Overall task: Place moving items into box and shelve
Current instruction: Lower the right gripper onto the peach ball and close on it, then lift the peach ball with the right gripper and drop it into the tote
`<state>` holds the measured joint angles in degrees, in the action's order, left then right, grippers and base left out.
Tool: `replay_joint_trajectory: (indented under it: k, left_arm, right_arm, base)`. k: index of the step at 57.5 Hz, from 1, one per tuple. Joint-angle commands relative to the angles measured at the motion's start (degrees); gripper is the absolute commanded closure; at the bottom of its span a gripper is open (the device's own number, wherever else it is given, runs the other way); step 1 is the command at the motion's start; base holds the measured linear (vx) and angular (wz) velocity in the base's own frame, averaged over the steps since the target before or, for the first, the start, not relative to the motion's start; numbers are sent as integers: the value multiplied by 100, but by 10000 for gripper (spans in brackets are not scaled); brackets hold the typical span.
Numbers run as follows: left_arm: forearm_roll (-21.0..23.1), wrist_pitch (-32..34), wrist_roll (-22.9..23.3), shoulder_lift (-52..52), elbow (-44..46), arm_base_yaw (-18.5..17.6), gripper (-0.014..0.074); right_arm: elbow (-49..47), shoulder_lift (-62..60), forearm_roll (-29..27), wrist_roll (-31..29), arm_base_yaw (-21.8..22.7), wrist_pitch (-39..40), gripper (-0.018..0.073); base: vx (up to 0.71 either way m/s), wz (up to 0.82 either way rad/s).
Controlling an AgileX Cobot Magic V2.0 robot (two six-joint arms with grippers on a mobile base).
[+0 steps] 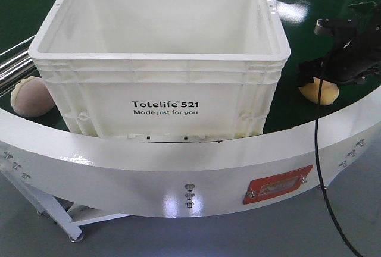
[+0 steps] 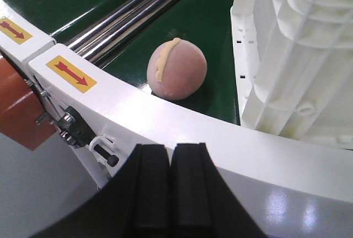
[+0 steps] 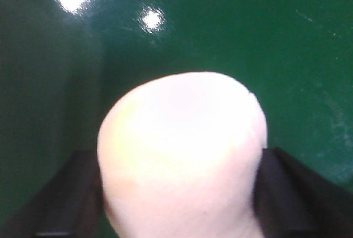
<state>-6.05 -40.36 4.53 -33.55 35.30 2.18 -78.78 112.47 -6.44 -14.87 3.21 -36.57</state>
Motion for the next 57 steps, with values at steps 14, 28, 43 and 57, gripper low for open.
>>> replay_joint_trajectory:
  k: [14,28,43,57]
  left_arm:
    - [-12,362,17,-29,187,-24,610]
    - [-12,362,17,-29,187,-24,610]
    - [-12,362,17,-29,187,-24,610]
    - [-12,362,17,-29,187,-24,610]
  right_arm:
    - [-181,-552,-90,-149,11,113,280]
    - [-180,-1747,-190,-644,-79,571,279]
    - [-180,-2780,-201,-715,-872,1259,279]
    - [-180,-2782,-259,-715,-2106,2005,279]
  base:
    - [0,0]
    - [0,0]
    - [0,0]
    - [0,0]
